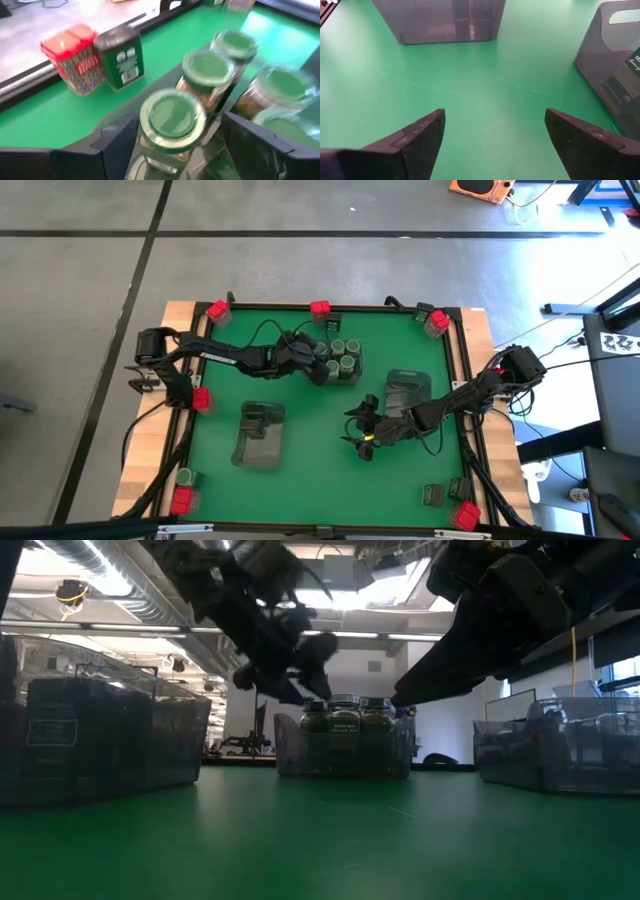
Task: Sort spices by type
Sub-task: Put the green seasoning bottle into the top black bin, then put the red seasoning can into the right black bin
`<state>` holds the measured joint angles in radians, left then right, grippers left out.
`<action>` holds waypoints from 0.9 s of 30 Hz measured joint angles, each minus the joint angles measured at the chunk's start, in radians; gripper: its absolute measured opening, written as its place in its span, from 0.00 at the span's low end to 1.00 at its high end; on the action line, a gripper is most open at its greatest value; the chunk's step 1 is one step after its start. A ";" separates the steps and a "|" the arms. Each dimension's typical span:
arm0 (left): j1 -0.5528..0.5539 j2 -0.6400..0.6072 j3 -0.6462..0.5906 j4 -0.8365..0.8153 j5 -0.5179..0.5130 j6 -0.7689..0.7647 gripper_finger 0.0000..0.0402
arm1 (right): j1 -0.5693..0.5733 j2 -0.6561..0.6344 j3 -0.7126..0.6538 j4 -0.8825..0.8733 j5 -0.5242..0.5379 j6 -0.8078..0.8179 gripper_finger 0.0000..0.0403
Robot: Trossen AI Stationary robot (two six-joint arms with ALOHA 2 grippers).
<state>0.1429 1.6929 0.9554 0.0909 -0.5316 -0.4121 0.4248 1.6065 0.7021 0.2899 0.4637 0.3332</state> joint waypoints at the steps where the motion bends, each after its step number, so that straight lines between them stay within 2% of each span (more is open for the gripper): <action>1: -0.004 -0.019 0.001 -0.010 0.001 0.004 0.70 | 0.000 0.000 0.000 -0.002 0.000 0.000 0.85; 7: -0.053 -0.164 0.001 -0.103 0.011 0.029 0.70 | 0.000 0.000 0.000 -0.003 0.000 0.002 0.85; 14: -0.176 -0.325 0.002 -0.241 0.123 0.045 0.70 | 0.000 0.000 0.000 -0.002 0.000 0.002 0.85; 19: -0.287 -0.372 0.002 -0.301 0.133 -0.003 0.70 | 0.000 0.000 0.000 -0.002 0.000 0.002 0.85; 27: -0.476 -0.372 0.002 -0.422 0.134 -0.044 0.70 | 0.000 0.000 0.000 -0.001 0.000 0.001 0.85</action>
<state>-0.3332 1.3205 0.9573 -0.3306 -0.3977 -0.4558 0.4248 1.6063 0.7017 0.2890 0.4633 0.3344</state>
